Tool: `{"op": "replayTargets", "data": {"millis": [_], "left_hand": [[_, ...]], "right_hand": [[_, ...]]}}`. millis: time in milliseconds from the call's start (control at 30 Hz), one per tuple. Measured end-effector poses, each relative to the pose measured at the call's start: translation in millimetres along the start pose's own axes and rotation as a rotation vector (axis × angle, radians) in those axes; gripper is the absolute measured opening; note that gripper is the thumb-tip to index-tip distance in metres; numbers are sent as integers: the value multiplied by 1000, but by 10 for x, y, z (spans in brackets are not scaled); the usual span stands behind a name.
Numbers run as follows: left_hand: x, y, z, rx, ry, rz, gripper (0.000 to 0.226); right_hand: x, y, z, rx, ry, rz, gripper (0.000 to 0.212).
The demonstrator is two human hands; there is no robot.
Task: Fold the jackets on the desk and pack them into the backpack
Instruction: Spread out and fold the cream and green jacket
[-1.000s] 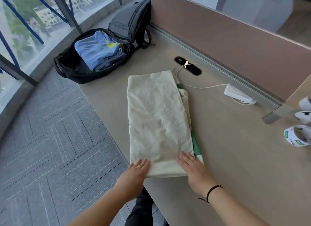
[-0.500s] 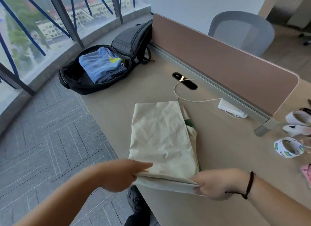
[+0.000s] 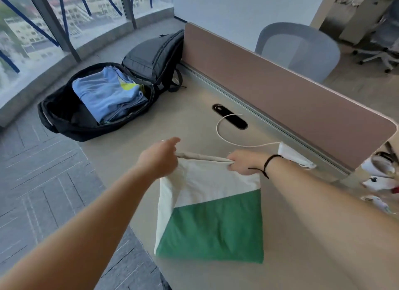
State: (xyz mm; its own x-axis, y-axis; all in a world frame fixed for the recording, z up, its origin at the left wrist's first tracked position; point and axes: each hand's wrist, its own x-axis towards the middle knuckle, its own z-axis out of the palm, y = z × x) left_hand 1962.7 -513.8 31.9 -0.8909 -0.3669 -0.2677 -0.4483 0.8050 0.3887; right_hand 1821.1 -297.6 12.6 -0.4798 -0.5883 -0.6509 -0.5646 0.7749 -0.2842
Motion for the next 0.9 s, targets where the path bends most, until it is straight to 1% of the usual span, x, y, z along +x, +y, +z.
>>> {"op": "replayTargets", "data": {"millis": [33, 100, 167, 267, 300, 367, 433, 500, 600, 667, 733, 767, 800, 867, 900], "left_hand": [[40, -20, 197, 5, 16, -3, 59], [35, -77, 616, 66, -5, 25, 60], [-42, -132, 972, 148, -2, 70, 61], [-154, -239, 1429, 195, -85, 126, 66], [-182, -290, 1562, 201, -100, 137, 68], [-211, -409, 1763, 194, -66, 138, 71], [-205, -514, 1877, 174, -52, 89, 71], [-188, -594, 1957, 171, -48, 62, 72], [-141, -621, 2025, 187, -14, 64, 74], [-96, -600, 2047, 208, -8, 56, 75], [-55, -545, 2041, 215, -9, 23, 77], [-40, -519, 2048, 215, -8, 8, 77], [-36, -495, 2049, 220, -6, -1, 77], [-68, -472, 2059, 238, 8, 27, 74], [-98, -472, 2068, 248, 17, 70, 71]], "right_hand": [[185, 52, 139, 11, 17, 11, 27], [476, 138, 405, 49, 29, 27, 18], [666, 221, 573, 111, 64, 55, 25], [868, 334, 658, 175, 150, 144, 16], [926, 367, 674, 164, 186, 167, 19], [1011, 399, 724, 115, 258, 194, 28], [1064, 405, 801, 64, 318, 202, 29], [1090, 409, 892, -30, 422, 220, 29], [1112, 466, 983, -192, 715, 244, 37], [1028, 425, 1040, -169, 826, 255, 44], [828, 287, 1173, -85, 883, 181, 44], [697, 195, 1292, -86, 858, 137, 48], [548, 97, 1426, -91, 776, 104, 55], [301, -11, 1654, -76, 483, 115, 72], [253, 13, 1747, -68, 364, 146, 79]]}}
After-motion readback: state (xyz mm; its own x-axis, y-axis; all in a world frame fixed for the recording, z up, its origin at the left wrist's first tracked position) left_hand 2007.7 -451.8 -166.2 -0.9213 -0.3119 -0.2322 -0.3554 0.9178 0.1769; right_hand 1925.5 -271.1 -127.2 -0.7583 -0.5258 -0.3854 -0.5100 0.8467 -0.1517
